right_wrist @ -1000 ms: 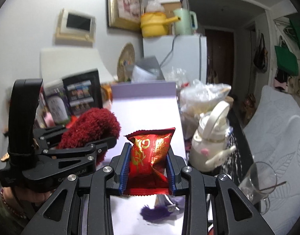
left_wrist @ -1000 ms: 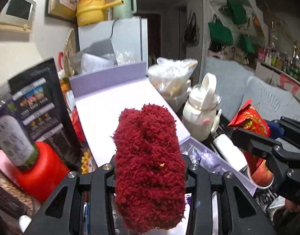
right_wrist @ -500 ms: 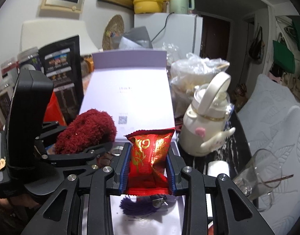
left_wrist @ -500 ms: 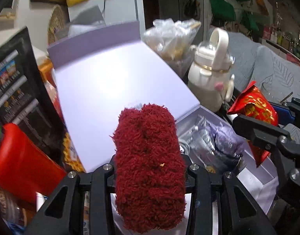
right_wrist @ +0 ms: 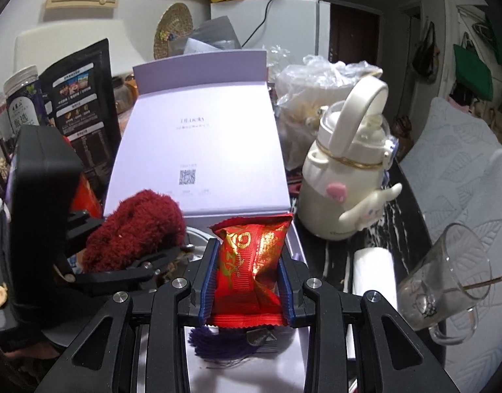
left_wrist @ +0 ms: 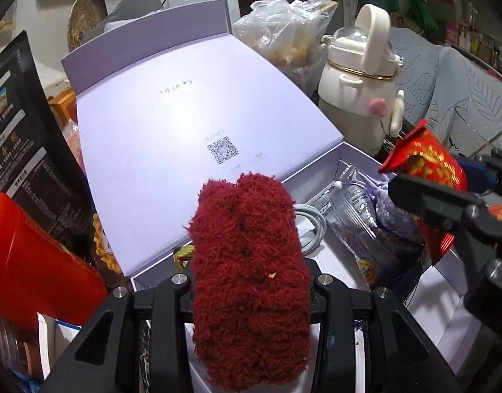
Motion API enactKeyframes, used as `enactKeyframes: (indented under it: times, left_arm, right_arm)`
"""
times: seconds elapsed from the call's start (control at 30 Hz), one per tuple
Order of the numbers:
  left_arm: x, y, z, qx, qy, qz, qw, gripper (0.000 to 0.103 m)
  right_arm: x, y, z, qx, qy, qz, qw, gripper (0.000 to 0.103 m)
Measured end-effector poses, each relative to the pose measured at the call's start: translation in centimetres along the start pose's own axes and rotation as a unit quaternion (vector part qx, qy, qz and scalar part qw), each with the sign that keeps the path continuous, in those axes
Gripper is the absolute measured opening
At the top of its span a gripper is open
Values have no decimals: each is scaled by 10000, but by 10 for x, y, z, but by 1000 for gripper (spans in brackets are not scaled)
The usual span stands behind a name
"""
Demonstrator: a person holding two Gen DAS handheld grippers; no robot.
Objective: Organize soft objects
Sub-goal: 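Lower the red plush and red packet into the box and open both tools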
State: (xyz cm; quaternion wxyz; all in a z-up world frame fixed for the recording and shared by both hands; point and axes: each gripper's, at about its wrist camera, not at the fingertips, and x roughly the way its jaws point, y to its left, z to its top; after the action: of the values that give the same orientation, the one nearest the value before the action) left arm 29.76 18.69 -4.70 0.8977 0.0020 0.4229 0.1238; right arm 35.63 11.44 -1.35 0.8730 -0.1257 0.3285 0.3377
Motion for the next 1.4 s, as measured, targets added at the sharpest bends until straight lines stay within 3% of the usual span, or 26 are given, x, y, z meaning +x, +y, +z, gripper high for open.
enactKeyframes:
  times: [0.4, 0.47, 0.63, 0.7, 0.97, 1.4]
  left_arm:
    - [15, -4, 2, 36, 314, 130, 9994, 45]
    - [12, -3, 1, 73, 349, 122, 9993, 50]
    - [14, -4, 1, 38, 482, 116, 9988, 81]
    - [16, -3, 1, -22, 531, 254, 9983, 82]
    - [7, 0, 3, -135, 461, 148, 9987, 82]
    - [-43, 5, 9, -216, 17, 182, 9996, 82]
  right_arm:
    - [21, -4, -7, 92, 363, 43, 9993, 32]
    - [24, -6, -8, 117, 420, 55, 9990, 32]
    - [27, -4, -9, 82, 507, 63, 9987, 34]
    - [29, -5, -10, 108, 539, 62, 9985, 40]
    - [23, -8, -8, 320, 586, 128, 9977, 60]
    - [-21, -3, 5, 297, 229, 20, 9993, 62]
